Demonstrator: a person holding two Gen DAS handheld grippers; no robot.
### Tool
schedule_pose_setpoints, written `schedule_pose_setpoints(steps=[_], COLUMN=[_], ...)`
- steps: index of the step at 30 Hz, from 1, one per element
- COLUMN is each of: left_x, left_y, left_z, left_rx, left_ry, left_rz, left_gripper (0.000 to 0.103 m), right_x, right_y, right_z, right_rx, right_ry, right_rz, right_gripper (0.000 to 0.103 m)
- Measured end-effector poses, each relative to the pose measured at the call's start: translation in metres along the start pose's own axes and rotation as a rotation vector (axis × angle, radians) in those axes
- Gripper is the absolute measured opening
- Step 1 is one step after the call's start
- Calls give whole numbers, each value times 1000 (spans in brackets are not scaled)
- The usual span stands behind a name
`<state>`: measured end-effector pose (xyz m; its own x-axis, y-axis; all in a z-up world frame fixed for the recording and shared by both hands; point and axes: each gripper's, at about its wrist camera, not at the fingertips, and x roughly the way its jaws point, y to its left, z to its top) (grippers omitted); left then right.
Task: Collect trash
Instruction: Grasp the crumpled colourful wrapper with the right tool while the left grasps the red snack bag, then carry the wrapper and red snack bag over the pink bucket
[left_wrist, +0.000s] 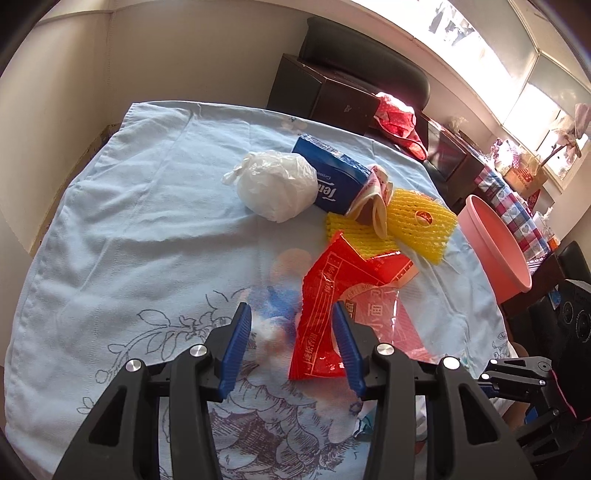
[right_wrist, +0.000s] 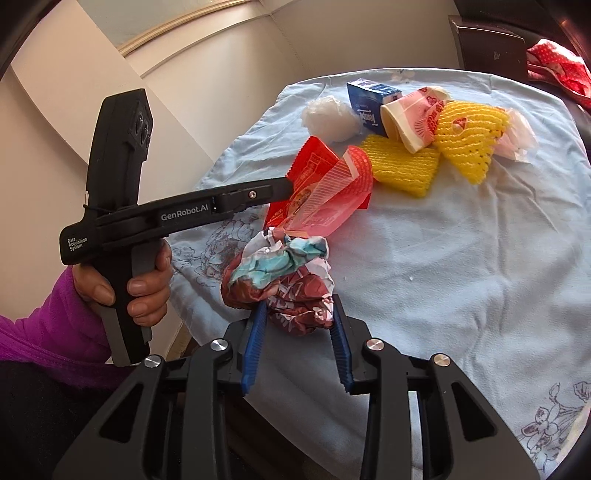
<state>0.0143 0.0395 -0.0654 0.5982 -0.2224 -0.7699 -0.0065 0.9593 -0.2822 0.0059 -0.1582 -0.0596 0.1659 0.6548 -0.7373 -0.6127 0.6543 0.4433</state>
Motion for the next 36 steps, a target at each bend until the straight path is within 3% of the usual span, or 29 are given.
schedule_pose_setpoints(steps=[2, 6, 12, 22, 36], left_x=[3, 4, -4, -34, -46], left_y=[-6, -15, -23, -42, -117], left_z=[-2, -4, -6, 8, 38], left_rx=[18, 40, 63, 88, 197], left_ry=[8, 20, 13, -79, -193], left_rz=[-2, -19, -14, -13, -93], left_gripper=[43, 24, 4, 1, 1], right_x=[-1, -8, -17, -41, -112], right_y=[-2, -5, -10, -27, -79], right_z=[0, -3, -5, -7, -10], right_rx=[7, 11, 26, 62, 194], right_ry=[-2, -13, -34, -114, -377], right_rz=[-9, -19, -34, -99, -294], right_gripper=[35, 35, 35, 35, 35])
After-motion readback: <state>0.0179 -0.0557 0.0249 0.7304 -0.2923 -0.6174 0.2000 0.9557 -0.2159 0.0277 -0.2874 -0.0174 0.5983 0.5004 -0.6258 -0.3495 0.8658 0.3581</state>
